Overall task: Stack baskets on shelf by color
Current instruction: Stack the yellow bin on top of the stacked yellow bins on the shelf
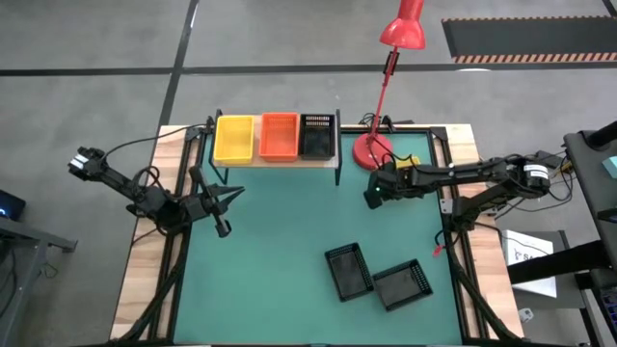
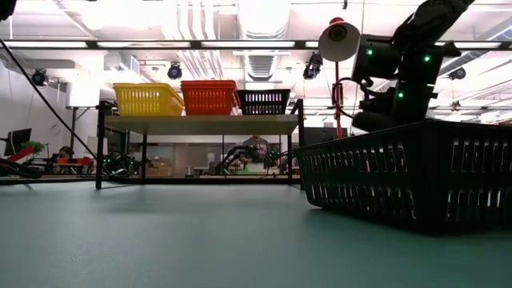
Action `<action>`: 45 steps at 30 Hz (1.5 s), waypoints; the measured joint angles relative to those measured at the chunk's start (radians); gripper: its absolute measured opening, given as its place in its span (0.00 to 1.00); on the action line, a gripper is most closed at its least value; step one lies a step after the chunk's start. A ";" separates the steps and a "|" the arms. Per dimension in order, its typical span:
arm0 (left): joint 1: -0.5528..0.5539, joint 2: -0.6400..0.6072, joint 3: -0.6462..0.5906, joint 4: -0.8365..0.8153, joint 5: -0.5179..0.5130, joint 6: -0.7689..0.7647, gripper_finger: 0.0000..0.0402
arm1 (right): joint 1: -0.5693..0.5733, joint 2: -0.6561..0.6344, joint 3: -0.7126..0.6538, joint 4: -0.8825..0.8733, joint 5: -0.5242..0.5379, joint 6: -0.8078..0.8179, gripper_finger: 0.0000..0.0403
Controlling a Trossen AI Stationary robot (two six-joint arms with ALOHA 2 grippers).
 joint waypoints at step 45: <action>-0.051 0.373 0.174 0.207 0.120 -0.268 0.01 | 0.491 0.449 0.594 0.296 -0.078 -0.816 0.02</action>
